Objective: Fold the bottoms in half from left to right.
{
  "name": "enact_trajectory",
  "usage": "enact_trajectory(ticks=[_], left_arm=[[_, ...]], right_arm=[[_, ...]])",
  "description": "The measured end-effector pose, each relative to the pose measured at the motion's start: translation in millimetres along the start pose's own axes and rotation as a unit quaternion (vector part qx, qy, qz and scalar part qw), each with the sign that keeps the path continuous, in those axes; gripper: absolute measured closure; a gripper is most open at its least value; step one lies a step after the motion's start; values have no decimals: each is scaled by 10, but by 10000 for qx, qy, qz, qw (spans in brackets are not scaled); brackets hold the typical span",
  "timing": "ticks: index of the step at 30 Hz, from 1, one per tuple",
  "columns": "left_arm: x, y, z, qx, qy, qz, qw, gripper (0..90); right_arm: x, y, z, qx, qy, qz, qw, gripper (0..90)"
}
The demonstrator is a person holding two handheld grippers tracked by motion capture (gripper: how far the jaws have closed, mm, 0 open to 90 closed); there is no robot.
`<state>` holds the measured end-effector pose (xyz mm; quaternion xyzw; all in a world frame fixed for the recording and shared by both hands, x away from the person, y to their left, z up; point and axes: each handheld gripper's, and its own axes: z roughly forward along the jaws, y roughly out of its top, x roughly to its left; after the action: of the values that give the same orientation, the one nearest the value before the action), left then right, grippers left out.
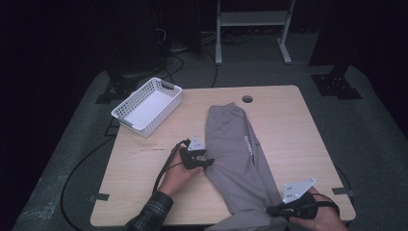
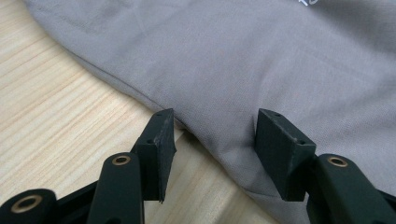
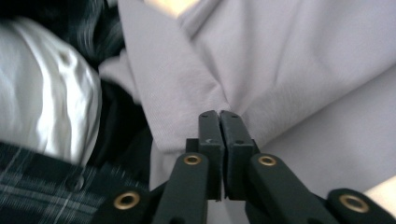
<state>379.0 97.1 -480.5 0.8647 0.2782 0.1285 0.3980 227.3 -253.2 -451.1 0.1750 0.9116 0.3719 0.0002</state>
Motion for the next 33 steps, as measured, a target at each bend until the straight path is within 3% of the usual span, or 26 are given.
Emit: enact_trajectory(ticks=[2,4,8,9,14,18,25,28,31,33], left_arm=[[2,2,1,6,1,6,10000,467],[3,4,0,19,-3,6,10000,467],[4,4,1,20,-2,8,10000,467],[4,4,1,18,-1,10,10000,467],[2,3,3,-2,-4,-10,10000,467],[3,4,4,-3,-8,-6,10000,467],[2,5,4,-3,-5,-5,10000,467],[2,4,4,-3,-6,-5,10000,467],[3,5,4,0,-10,0,10000,467],[3,5,4,1,-9,1,10000,467]], right_arm=[[-51,30,-75,-311,-178,48,9993,745],[-130,78,-144,-556,-355,188,9976,748],[-358,184,-156,-819,-1061,567,9894,683],[-426,204,-122,-847,-1147,704,9873,676],[-692,310,52,-831,-1627,1019,9779,618],[-839,382,172,-783,-1795,1262,9725,559],[-1009,458,379,-567,-1981,1473,9674,553],[-1045,473,436,-445,-1960,1537,9675,642],[-1054,468,411,-351,-2059,1668,9636,877],[-1070,453,358,-348,-2130,1752,9606,893]])
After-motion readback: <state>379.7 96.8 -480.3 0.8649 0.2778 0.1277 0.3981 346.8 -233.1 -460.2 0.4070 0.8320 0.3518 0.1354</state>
